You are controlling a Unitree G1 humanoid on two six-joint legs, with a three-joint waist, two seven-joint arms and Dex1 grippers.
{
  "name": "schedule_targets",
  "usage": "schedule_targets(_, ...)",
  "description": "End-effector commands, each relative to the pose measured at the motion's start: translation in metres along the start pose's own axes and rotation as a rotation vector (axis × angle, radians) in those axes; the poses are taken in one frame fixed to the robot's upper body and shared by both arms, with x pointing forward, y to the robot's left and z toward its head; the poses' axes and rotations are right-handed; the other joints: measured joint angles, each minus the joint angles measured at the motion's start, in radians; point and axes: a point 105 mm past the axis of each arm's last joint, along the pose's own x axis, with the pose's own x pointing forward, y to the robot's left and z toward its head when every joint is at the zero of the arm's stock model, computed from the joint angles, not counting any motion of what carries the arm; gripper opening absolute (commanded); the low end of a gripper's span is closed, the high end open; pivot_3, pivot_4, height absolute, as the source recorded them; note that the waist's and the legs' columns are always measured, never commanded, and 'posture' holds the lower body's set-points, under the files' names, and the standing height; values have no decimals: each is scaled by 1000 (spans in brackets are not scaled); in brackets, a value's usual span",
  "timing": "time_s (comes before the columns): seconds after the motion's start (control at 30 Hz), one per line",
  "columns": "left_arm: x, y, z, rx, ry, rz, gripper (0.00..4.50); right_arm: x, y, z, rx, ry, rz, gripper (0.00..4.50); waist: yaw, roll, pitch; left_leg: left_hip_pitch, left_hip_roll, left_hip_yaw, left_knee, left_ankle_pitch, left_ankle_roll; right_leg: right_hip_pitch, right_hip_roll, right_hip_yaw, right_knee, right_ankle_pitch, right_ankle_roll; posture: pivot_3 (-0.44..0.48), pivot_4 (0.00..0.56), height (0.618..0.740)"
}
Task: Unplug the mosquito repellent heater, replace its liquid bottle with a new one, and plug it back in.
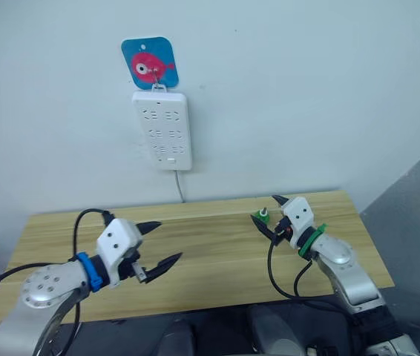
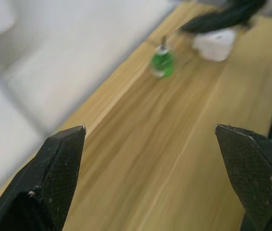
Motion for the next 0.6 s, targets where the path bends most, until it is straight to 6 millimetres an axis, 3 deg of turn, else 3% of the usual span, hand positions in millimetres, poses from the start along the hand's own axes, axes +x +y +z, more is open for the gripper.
schedule_targets(0.03,-33,17,-13,-72,18,175,4500,-5,34,50,-62,-84,272,4362,1,-1,1,1,0,1,0,0,0,0,0,1,0,0,0,-50,184,740)
schedule_targets(0.2,-65,27,-43,-135,105,271,4500,-7,49,65,-121,-33,411,4362,30,-8,16,3,0,2,1,0,0,2,0,3,0,-1,-2,-30,233,740)
schedule_targets(0.33,-79,43,-67,-174,159,389,4500,-13,65,72,-135,-2,500,4362,58,-10,53,1,0,7,1,0,-1,0,0,7,-1,-6,-8,-27,282,740)
schedule_targets(0.47,-81,62,-89,-202,206,452,4500,-22,79,72,-134,50,564,4362,74,-12,87,-1,0,9,0,0,-1,-3,-1,8,-2,-1,1,-33,327,740)
schedule_targets(0.6,-61,70,-107,-225,235,387,4500,-24,87,77,-117,76,577,4362,75,-11,117,-4,0,8,0,-1,-2,-5,-3,7,-2,-1,1,-47,371,740)
